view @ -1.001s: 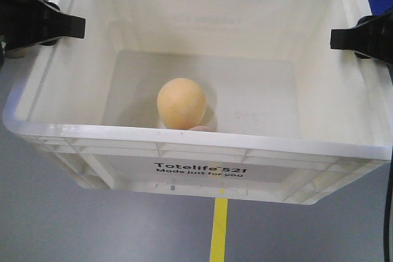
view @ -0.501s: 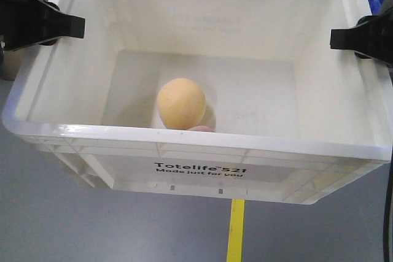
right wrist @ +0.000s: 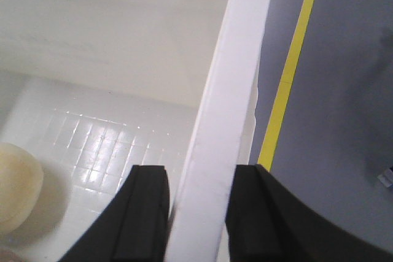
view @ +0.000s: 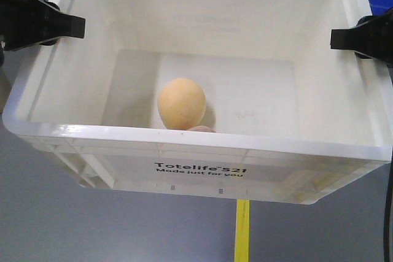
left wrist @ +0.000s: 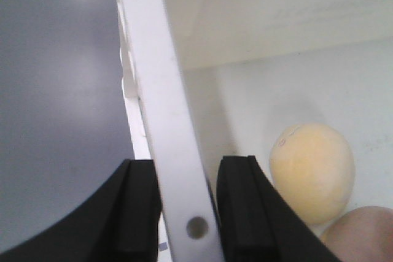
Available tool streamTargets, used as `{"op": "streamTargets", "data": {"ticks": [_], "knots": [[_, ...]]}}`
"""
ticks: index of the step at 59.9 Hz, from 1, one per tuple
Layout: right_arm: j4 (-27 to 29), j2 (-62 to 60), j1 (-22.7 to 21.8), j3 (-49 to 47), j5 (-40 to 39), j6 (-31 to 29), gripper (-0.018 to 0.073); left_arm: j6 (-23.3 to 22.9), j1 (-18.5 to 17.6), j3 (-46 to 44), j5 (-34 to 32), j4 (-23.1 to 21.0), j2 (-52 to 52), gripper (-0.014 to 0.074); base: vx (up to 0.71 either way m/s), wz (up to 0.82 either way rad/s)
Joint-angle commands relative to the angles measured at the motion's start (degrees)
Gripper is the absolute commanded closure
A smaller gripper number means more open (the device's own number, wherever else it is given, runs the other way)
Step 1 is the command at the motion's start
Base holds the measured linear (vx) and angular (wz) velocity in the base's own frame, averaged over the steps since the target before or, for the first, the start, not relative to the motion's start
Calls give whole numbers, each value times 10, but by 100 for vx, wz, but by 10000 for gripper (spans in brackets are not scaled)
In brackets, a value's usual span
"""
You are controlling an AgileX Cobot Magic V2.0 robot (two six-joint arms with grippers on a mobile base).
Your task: Place moving items into box and shelve
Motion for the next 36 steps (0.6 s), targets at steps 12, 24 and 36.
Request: {"op": "streamTargets", "data": {"ticks": [12, 24, 36], "knots": [[36, -15, 6, -26, -84, -12, 565, 13, -15, -25, -90, -63, -25, 603, 58, -9], [37, -15, 6, -26, -83, -12, 565, 13, -14, -25, -90, -62, -25, 603, 59, -7], [37, -15, 6, -26, -82, -12, 565, 13, -14, -25, -90, -61, -25, 603, 60, -8]]}}
